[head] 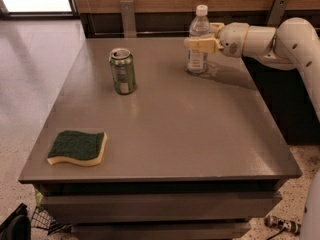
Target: Pick blue plastic bottle
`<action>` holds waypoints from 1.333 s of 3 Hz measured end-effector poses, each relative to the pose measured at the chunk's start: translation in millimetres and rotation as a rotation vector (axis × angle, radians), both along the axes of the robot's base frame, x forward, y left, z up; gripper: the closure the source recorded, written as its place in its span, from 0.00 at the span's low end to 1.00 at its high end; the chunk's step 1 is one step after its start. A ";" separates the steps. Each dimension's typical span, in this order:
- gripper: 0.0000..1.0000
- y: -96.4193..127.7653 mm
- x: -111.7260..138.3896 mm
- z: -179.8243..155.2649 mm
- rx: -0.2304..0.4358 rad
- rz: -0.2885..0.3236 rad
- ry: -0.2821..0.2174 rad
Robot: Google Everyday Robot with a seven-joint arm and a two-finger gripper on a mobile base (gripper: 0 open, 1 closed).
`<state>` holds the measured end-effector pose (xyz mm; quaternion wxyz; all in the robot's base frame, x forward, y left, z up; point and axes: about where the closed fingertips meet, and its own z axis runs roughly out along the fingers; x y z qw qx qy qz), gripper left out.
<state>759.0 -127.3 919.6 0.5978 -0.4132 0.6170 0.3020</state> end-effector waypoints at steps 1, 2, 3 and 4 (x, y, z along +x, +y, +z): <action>0.76 3.4 0.3 -0.5 0.001 0.005 0.001; 0.98 7.2 0.6 -1.0 0.001 0.010 0.002; 1.00 12.1 0.4 2.0 -0.004 0.016 0.003; 1.00 26.3 -0.7 15.3 -0.027 0.030 0.005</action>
Offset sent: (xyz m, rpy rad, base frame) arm 0.0003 0.0031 -0.0005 0.0006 0.0009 0.0045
